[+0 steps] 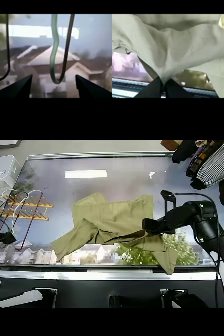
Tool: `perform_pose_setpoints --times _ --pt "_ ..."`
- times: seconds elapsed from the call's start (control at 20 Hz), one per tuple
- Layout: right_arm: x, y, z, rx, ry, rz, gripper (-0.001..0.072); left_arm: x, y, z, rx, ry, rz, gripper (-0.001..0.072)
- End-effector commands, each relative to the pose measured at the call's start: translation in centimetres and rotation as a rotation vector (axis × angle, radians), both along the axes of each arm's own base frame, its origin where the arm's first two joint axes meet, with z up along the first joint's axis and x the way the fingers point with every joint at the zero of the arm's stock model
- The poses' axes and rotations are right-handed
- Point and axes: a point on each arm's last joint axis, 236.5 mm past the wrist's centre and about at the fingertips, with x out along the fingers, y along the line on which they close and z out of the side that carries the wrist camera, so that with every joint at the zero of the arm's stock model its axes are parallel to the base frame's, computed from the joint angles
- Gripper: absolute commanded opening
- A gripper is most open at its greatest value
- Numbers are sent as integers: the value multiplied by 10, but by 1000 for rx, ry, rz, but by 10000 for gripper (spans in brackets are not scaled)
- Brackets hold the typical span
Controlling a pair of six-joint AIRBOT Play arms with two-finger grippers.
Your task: Fold the clothes and pants, and hang the long-sleeved shirts on hangers.
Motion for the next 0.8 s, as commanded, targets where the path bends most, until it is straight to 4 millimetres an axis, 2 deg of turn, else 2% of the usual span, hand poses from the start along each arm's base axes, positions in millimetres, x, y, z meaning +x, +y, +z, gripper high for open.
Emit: perform_pose_setpoints --times 0.0,0.55,0.65,0.75 --pt "4 1 2 8 -12 -17 30 5 -8 -25 -32 25 -172 605" --pt "4 1 2 13 -6 -37 30 13 -15 -57 -54 53 -242 591" --pt "3 1 2 13 -5 -37 30 11 -14 -60 -53 64 -245 430" --pt "4 1 2 14 -5 -37 30 10 -14 -63 -58 72 -246 431"
